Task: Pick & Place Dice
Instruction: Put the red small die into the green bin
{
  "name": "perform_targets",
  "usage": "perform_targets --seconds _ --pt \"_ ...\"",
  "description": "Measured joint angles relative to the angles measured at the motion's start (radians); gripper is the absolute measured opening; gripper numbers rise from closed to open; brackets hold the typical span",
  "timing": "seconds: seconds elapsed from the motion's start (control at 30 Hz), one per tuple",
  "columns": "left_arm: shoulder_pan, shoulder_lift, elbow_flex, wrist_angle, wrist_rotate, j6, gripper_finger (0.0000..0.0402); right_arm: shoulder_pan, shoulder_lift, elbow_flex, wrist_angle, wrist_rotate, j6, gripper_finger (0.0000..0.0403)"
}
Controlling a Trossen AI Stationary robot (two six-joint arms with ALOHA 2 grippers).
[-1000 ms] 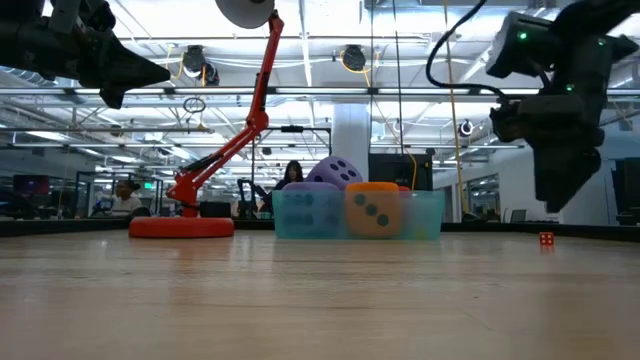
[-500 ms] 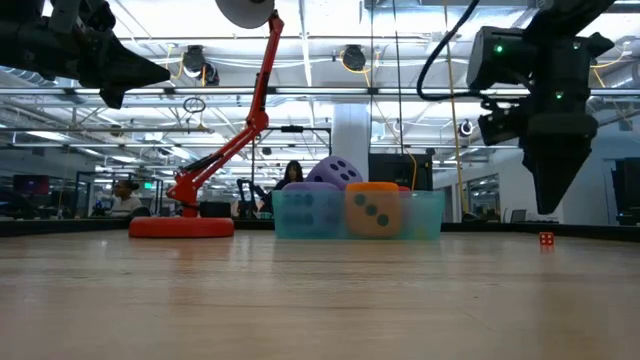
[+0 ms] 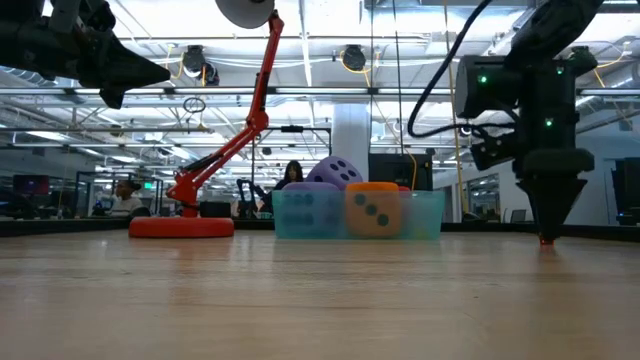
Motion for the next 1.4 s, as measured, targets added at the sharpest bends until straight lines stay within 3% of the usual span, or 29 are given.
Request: perform_targets --seconds 0.43,0.9,1.2,1.4 --pt "0.000 0.000 0.000 0.000 0.000 -0.001 0.0021 0.000 0.040 0.000 0.008 0.000 -0.019 0.0170" --pt "0.000 0.000 0.000 0.000 0.000 0.000 0.0021 0.000 0.032 -0.002 0.032 -0.026 -0.023 0.0042" --pt "0.000 0.000 0.000 0.000 0.000 0.002 0.0021 0.002 -0.095 -0.002 0.303 -0.161 -0.068 0.0071" --pt "0.000 0.001 0.000 0.000 0.000 0.002 0.0021 0.002 -0.244 -0.002 0.509 -0.214 -0.157 0.0046"
